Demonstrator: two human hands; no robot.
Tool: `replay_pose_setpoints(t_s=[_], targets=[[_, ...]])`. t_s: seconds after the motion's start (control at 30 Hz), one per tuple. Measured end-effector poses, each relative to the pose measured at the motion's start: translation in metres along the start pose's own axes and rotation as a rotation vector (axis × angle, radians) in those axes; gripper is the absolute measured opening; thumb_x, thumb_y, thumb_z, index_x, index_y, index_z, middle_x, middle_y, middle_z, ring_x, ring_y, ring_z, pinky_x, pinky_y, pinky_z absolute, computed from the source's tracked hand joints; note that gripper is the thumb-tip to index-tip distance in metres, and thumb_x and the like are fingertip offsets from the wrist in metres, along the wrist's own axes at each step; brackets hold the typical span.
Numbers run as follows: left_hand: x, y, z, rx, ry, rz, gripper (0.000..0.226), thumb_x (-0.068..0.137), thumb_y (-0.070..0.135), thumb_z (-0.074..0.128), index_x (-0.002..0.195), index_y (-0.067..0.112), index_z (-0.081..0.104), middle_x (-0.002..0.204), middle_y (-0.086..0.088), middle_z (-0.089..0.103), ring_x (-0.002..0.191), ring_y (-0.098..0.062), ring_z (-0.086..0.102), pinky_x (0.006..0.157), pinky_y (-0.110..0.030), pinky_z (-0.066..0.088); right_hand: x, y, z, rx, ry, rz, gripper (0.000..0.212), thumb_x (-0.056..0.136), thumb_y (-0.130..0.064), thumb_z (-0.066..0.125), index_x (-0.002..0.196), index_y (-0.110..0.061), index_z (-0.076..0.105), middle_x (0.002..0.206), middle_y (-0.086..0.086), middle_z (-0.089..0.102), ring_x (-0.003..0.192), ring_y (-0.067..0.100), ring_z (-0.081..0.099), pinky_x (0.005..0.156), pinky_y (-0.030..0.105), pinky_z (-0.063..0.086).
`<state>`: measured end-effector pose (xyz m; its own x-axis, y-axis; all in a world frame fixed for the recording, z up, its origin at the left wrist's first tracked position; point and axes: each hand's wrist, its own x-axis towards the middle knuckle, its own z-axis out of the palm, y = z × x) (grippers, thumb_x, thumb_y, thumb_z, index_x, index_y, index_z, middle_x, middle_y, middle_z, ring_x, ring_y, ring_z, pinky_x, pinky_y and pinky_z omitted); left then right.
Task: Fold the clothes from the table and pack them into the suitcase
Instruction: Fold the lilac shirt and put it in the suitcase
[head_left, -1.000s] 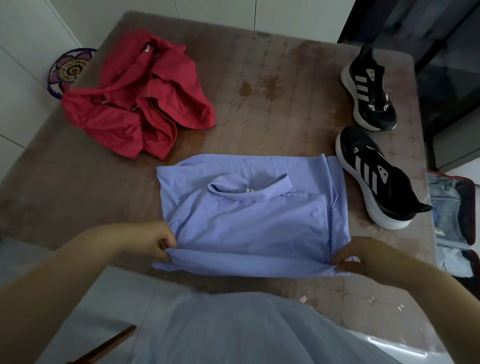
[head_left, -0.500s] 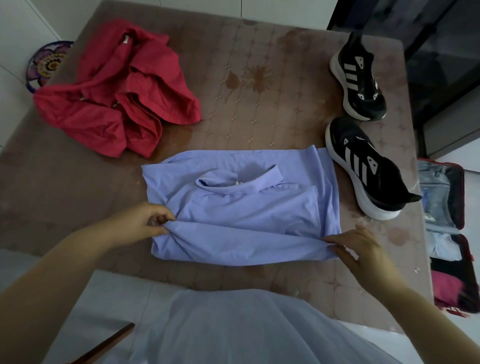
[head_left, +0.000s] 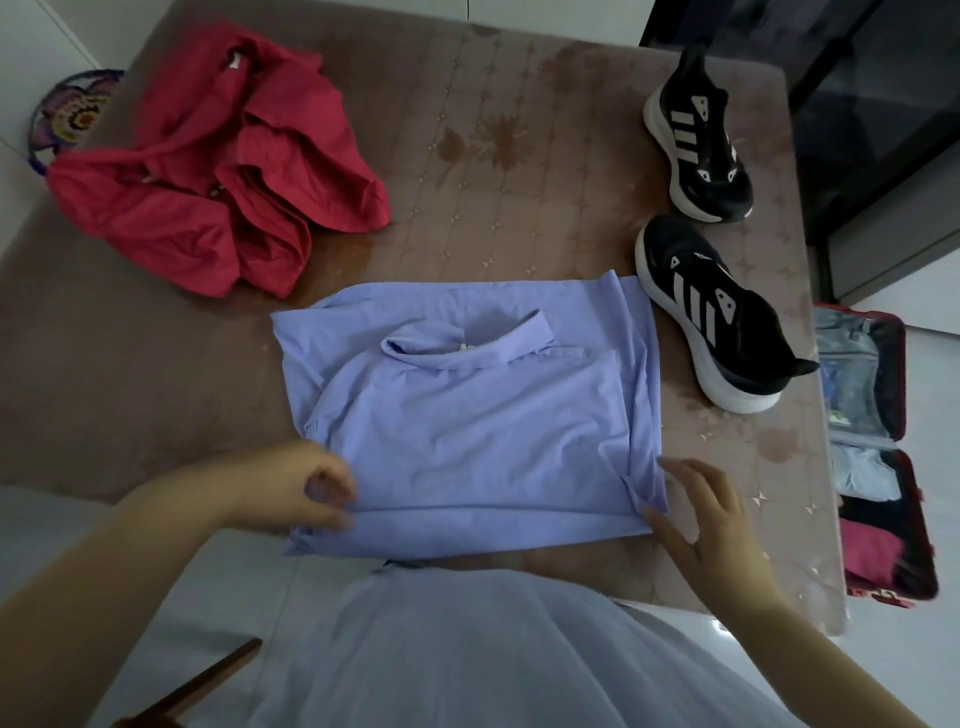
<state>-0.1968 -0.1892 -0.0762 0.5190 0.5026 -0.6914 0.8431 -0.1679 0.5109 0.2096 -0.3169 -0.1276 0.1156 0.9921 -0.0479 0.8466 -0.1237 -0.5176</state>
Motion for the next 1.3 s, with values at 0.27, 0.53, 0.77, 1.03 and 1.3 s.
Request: replay_pose_setpoints(t_s=[0.27,0.53,0.77,1.03,1.3], targets=[[0.096,0.117,0.04,0.253,0.361,0.508,0.049,0.088,0.033,0.057,0.134,0.019,0.05,0.129,-0.002,0.057,0.12,-0.023,0.05,0.101,-0.024,0.024,-0.013,-0.022,0.01,-0.195,-0.102,0.43,0.073,0.085,-0.053,0.055,0.141,-0.013,0.031,0.112,0.012,0.062,0.109,0.034,0.052,0.102,0.043,0.025],[0.134,0.163,0.096,0.543,0.321,0.334,0.062,0.095,0.035,0.047,0.149,0.026,0.017,0.157,0.008,0.013,0.143,-0.014,0.008,0.114,-0.039,-0.005,-0.012,-0.036,0.03,0.193,0.04,0.414,0.049,0.088,-0.021,0.062,0.133,-0.011,0.045,0.104,0.014,0.067,0.1,0.037,0.06,0.087,0.043,0.044],[0.107,0.173,0.087,-0.529,0.504,0.248,0.02,0.096,0.025,0.051,0.112,0.017,0.058,0.11,0.002,0.063,0.104,-0.013,0.06,0.096,-0.03,0.044,-0.007,-0.077,0.018,0.418,0.131,0.173,0.047,0.091,-0.013,0.058,0.132,-0.029,0.04,0.095,-0.007,0.055,0.088,0.022,0.058,0.069,0.027,0.038],[0.044,0.145,0.052,-0.948,0.681,0.057,0.011,0.091,0.018,0.057,0.101,0.018,0.061,0.087,0.007,0.064,0.079,-0.003,0.059,0.076,-0.016,0.045,0.016,-0.134,0.037,0.544,0.043,-0.353,0.052,0.088,-0.004,0.057,0.126,-0.034,0.037,0.108,-0.003,0.055,0.097,0.013,0.054,0.08,0.006,0.039],[-0.008,0.072,0.063,-0.591,0.65,-0.282,0.013,0.091,0.014,0.059,0.079,0.016,0.054,0.065,0.006,0.053,0.063,-0.008,0.05,0.057,-0.015,0.038,0.008,-0.18,0.086,0.376,-0.256,-0.879,0.055,0.076,-0.008,0.058,0.128,-0.012,0.04,0.121,0.017,0.057,0.112,0.022,0.048,0.095,0.028,0.04]])
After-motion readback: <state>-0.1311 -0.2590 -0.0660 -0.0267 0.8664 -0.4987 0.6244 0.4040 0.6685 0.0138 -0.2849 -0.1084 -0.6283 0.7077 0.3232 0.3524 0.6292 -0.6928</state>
